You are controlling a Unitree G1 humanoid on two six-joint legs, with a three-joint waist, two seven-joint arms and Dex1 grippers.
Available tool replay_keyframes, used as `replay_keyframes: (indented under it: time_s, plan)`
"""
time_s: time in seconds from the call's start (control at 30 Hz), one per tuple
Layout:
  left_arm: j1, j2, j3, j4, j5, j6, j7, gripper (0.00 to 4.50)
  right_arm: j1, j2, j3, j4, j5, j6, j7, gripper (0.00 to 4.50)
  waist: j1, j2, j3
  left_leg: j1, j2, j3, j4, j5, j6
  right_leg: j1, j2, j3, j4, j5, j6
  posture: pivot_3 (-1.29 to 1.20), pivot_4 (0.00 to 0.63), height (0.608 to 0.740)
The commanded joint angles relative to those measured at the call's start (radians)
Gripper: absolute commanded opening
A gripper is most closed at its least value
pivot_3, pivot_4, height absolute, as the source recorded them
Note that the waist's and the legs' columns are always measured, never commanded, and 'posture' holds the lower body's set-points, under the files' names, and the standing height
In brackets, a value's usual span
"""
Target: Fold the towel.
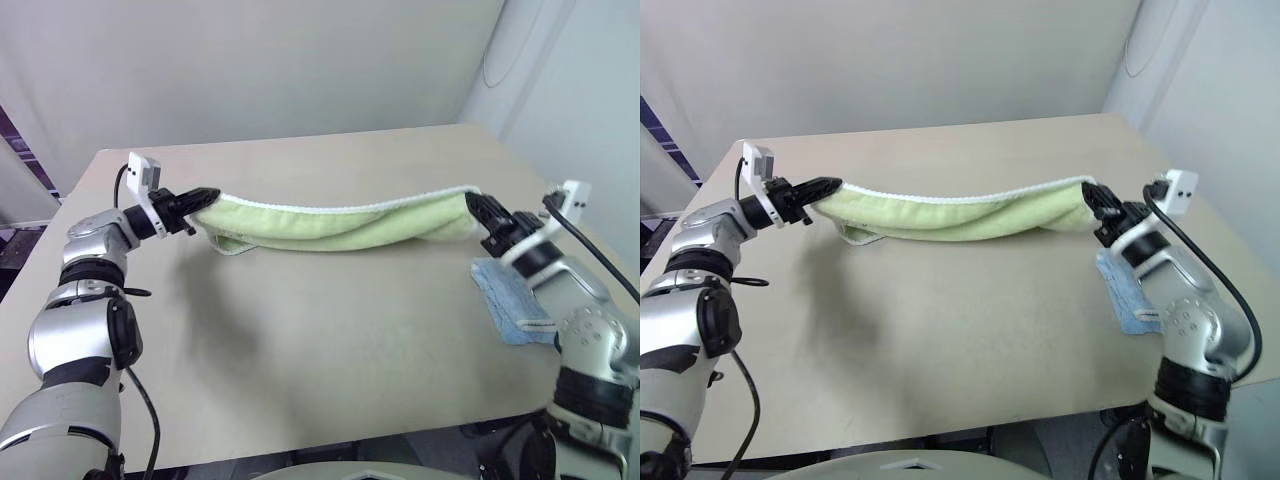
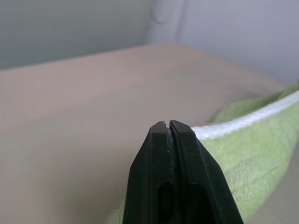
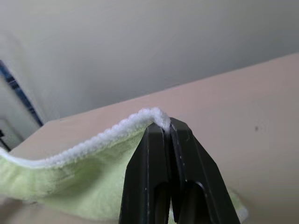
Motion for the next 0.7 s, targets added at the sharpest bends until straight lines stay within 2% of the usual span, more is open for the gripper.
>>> replay_keyframes:
  time_s: [0.03, 0.3, 0.47, 0.7]
  plan:
    - [0.056, 0.043, -0.027, -0.092, -0.005, 0.068, -0.126, 0.05, 0.103, -0.024, -0.029, -0.14, 0.094, 0.043, 0.01, 0.0, 0.002, 0.0, 0.0, 0.0, 0.0, 0.0, 0.0, 0.0, 0.0, 0.001, 0.0, 0.0, 0.0, 0.0, 0.0, 0.0, 0.0, 0.74]
    - [0.273, 0.113, -0.09, -0.378, -0.049, 0.243, -0.267, 0.05, 0.419, -0.057, -0.098, -0.326, 0.276, 0.06, 0.046, 0.0, 0.01, -0.003, -0.002, 0.004, 0.0, 0.0, 0.0, 0.0, 0.0, 0.005, -0.001, 0.0, -0.001, 0.0, 0.0, 0.0, 0.0, 0.74]
    - [0.454, 0.212, -0.179, -0.642, -0.169, 0.366, -0.268, 0.05, 0.593, -0.114, -0.163, -0.382, 0.406, 0.064, 0.125, 0.0, 0.007, -0.004, -0.002, 0.014, 0.001, 0.0, -0.001, 0.0, 0.0, 0.015, -0.002, 0.001, -0.003, 0.0, 0.0, 0.0, 0.0, 0.74]
    - [0.598, 0.346, -0.278, -0.772, -0.246, 0.396, -0.268, 0.05, 0.804, -0.129, -0.139, -0.437, 0.399, 0.028, 0.229, 0.0, 0.01, -0.005, -0.002, 0.014, 0.003, 0.0, -0.001, 0.0, 0.0, 0.016, -0.004, 0.001, -0.007, -0.002, -0.006, 0.0, 0.0, 0.74]
